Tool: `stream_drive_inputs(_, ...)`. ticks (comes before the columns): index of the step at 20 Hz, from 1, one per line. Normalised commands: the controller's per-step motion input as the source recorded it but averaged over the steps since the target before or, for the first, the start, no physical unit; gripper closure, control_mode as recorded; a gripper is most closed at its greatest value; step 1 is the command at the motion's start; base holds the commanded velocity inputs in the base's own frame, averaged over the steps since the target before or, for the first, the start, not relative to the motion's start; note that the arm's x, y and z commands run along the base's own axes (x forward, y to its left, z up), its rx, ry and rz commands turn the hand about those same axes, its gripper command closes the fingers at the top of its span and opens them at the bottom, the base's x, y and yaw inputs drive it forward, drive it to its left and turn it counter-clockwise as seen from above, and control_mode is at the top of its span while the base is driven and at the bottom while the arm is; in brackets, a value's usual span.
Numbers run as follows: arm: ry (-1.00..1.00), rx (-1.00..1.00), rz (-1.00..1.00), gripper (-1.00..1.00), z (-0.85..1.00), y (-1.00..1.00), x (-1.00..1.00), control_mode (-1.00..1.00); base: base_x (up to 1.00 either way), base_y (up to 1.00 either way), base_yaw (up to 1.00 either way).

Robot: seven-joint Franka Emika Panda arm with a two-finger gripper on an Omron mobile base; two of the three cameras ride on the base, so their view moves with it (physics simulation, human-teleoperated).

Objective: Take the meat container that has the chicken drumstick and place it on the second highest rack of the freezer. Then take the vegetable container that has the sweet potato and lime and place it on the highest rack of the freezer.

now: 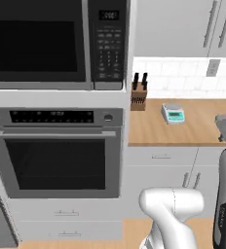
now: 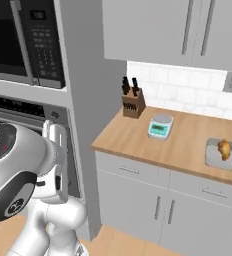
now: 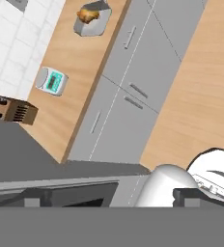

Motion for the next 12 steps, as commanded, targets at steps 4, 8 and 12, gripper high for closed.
stream_drive_inputs(4,0.0,0.0,0.0,-1.0,0.0,0.0,0.0,1.0,0.0,-1.0,0.0)
stream_drive_inputs(8,0.0,0.0,0.0,-1.0,0.0,0.0,0.0,1.0,0.11,-1.0,0.0)
stream_drive_inputs(12,0.0,0.0,0.0,-1.0,0.0,0.0,0.0,1.0,0.5,-0.7,0.0)
